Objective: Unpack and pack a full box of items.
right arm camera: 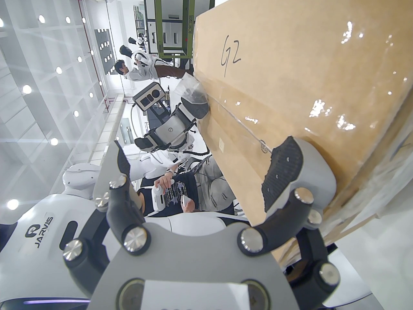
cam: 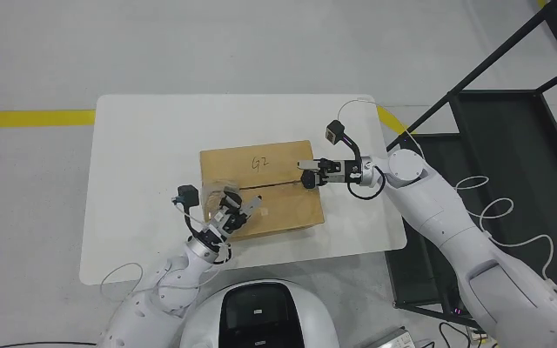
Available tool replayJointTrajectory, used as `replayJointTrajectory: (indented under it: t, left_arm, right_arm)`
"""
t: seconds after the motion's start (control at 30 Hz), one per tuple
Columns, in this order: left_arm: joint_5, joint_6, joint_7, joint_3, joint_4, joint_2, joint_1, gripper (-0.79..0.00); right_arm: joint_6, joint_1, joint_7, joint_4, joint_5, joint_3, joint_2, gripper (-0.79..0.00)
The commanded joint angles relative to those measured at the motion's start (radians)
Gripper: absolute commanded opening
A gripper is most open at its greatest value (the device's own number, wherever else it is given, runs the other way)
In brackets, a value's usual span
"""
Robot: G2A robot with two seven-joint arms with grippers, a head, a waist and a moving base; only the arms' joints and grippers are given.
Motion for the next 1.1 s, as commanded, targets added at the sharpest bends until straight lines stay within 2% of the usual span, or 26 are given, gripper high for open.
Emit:
replayJointTrajectory:
  t: [0.0,0.07,0.27,0.47,1.07]
  left_arm:
    - [0.008,0.006,-0.010,0.010,0.001,-0.004,-0.008,0.000]
    - [0.022,-0.001,-0.013,0.017,0.000,-0.006,-0.007,0.000]
    - [0.058,-0.025,-0.010,0.013,-0.004,-0.007,0.006,0.000]
    - [0.088,-0.046,-0.050,0.027,0.010,-0.011,-0.011,0.000]
    - [0.151,0.033,-0.098,0.112,0.005,-0.046,-0.084,0.000]
  right_arm:
    - [0.002,-0.002,-0.006,-0.002,-0.001,0.000,0.000,0.000]
    - [0.006,-0.015,-0.025,-0.024,-0.002,0.012,0.001,0.000]
    - [0.019,-0.042,0.034,-0.053,0.037,0.075,0.017,0.000]
    - [0.046,-0.063,0.036,-0.055,0.025,0.118,0.027,0.000]
    - [0.042,-0.106,0.038,-0.037,0.066,0.238,0.041,0.000]
